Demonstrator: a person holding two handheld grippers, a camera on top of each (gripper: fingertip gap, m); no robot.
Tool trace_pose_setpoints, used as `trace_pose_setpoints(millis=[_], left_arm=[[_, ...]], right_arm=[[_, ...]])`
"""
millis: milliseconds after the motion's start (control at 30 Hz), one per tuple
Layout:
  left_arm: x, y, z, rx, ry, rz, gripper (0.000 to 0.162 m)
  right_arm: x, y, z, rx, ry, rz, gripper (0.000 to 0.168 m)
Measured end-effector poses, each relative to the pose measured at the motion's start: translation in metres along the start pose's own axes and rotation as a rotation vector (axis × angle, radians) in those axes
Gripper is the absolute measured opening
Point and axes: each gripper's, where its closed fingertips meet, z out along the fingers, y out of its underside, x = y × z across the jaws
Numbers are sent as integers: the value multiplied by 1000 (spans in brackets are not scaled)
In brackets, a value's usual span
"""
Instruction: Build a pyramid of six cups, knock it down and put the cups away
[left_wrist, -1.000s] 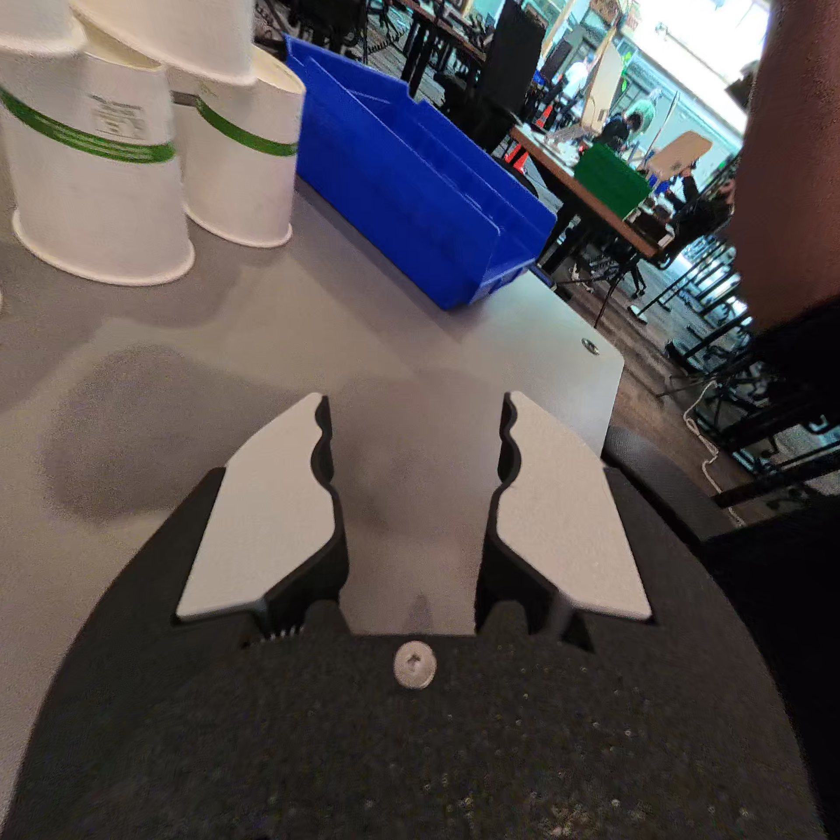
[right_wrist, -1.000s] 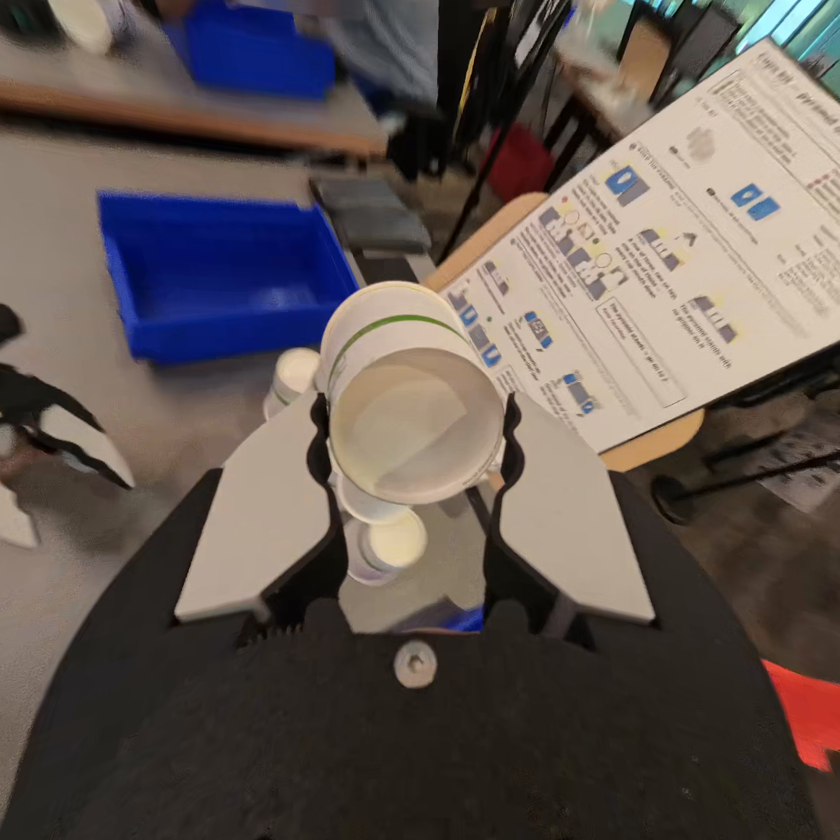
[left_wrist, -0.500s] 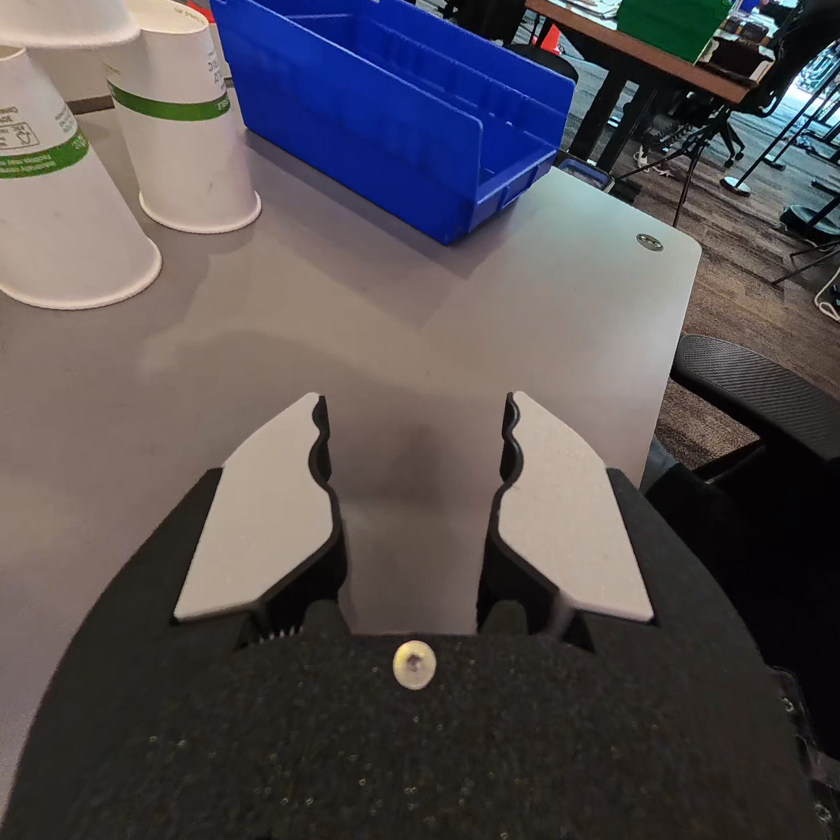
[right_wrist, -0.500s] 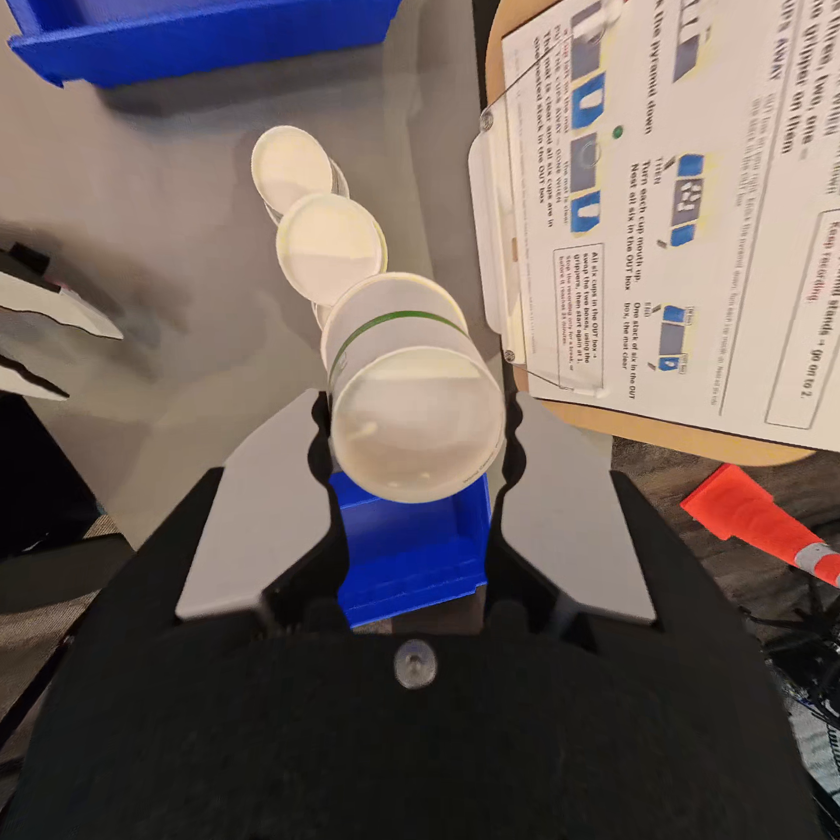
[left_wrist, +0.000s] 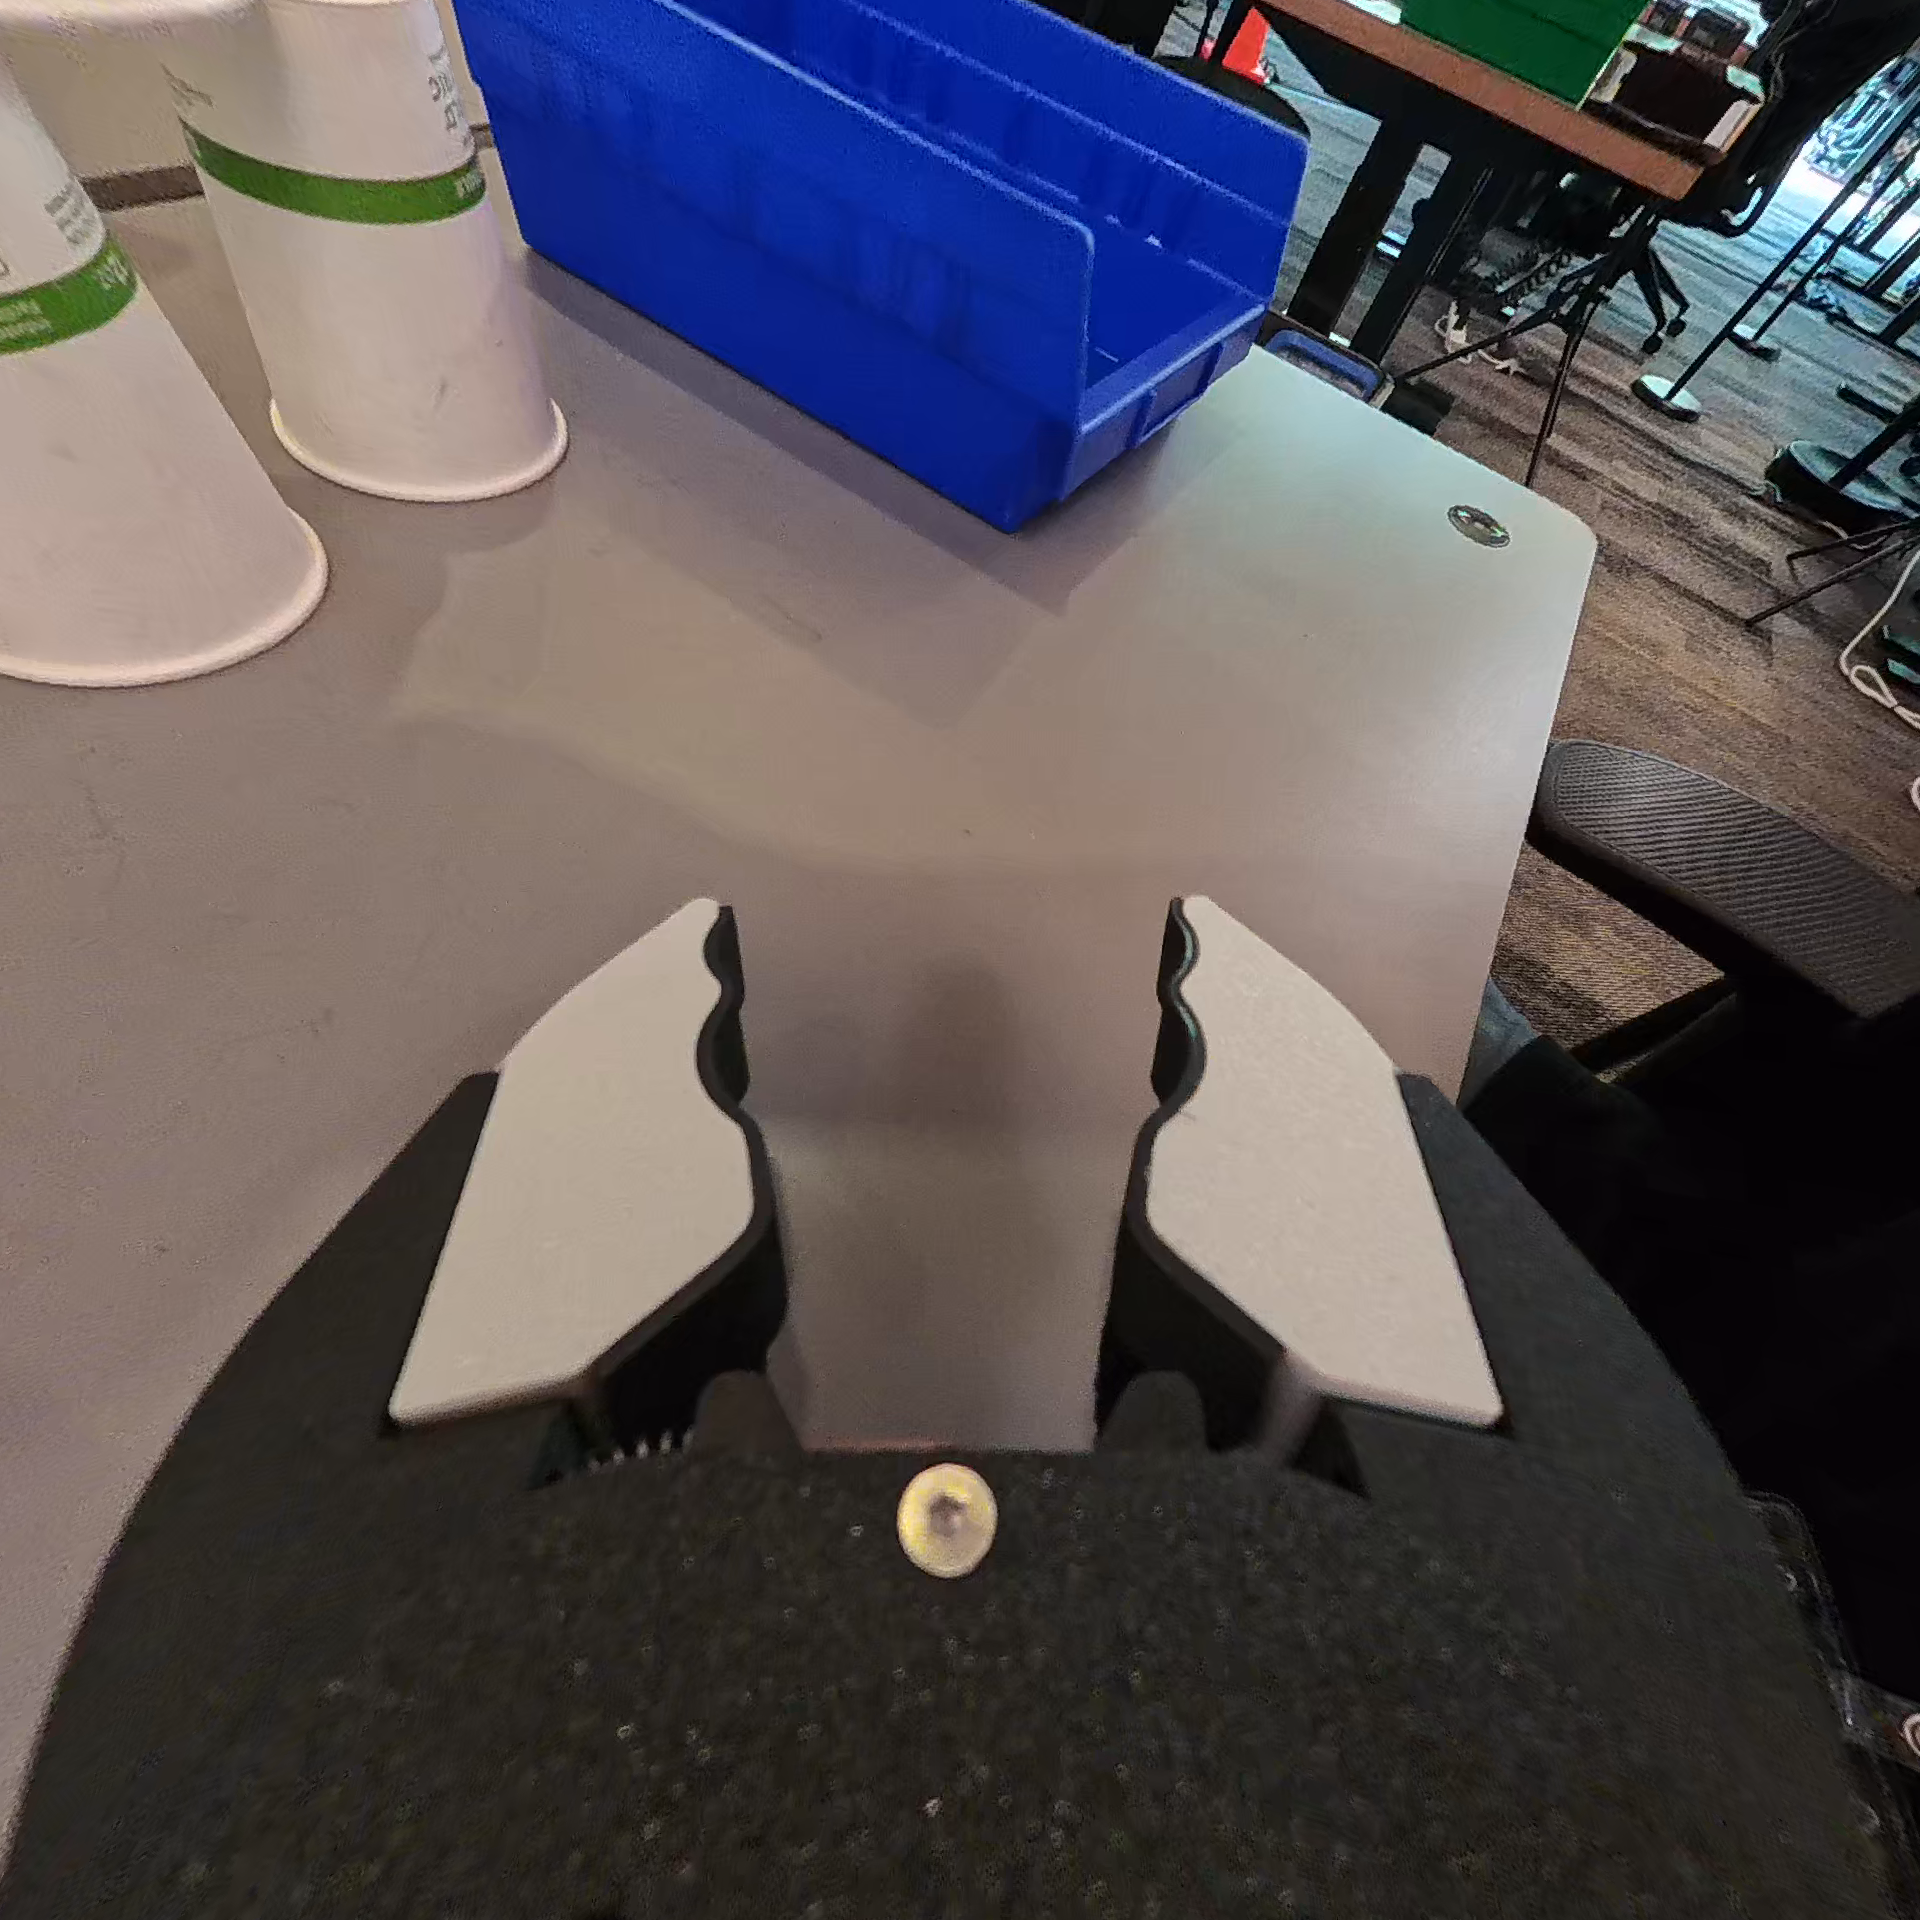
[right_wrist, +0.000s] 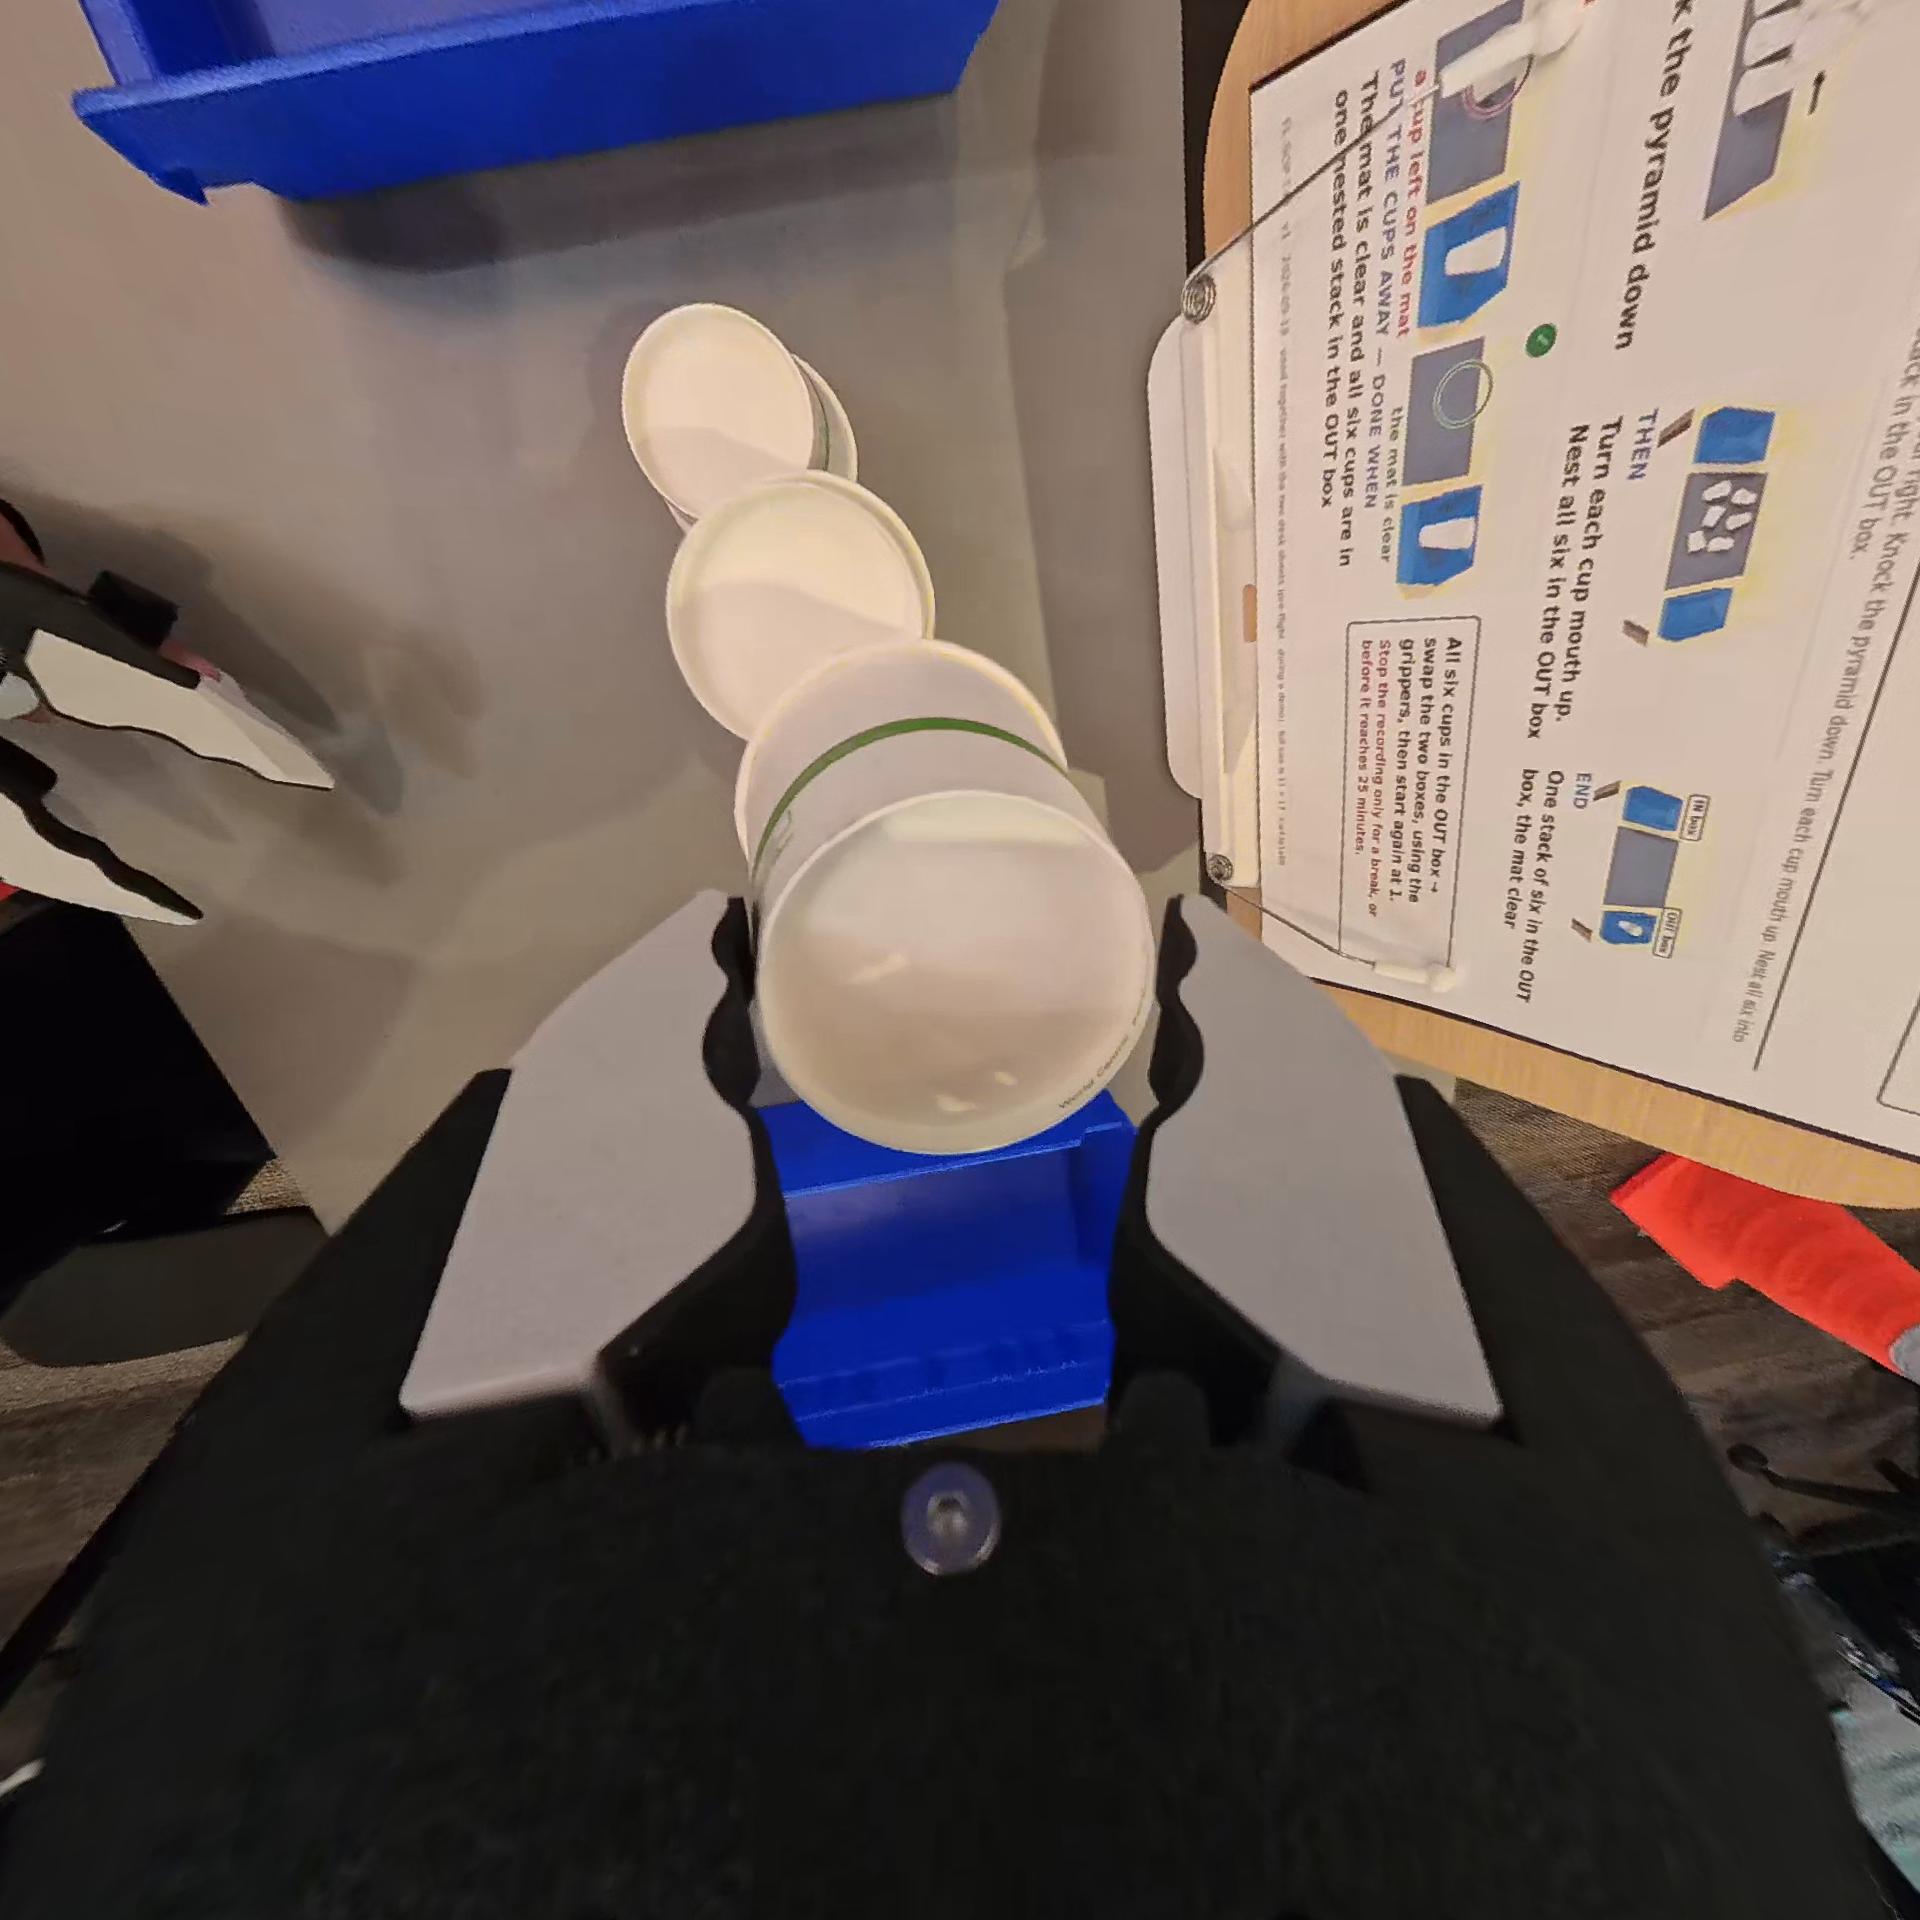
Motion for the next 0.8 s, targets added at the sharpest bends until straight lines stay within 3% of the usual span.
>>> trace_pose_setpoints(millis=[167, 300, 433, 533, 600, 667, 800], left_arm=[[-2, -1, -1, 7, 1, -19, 78], [-10, -2, -3, 22, -21, -33, 78], [-24, -12, -12, 81, -84, -49, 76], [-41, -24, -26, 158, -165, -67, 74], [-51, -32, -37, 207, -224, -107, 73], [-61, -38, -48, 251, -288, -138, 72], [-78, -28, -67, 265, -420, -165, 71]], right_arm=[[-1, -3, -11, 23, 42, -24, 86], [0, -12, -55, 154, 119, -31, 89], [-14, -15, -115, 440, 309, -63, 89], [-37, 7, -141, 734, 553, -37, 88], [-58, 37, -129, 886, 669, 52, 75], [-82, 73, -92, 971, 720, 203, 71], [-153, 116, 30, 1076, 498, 488, 74]])
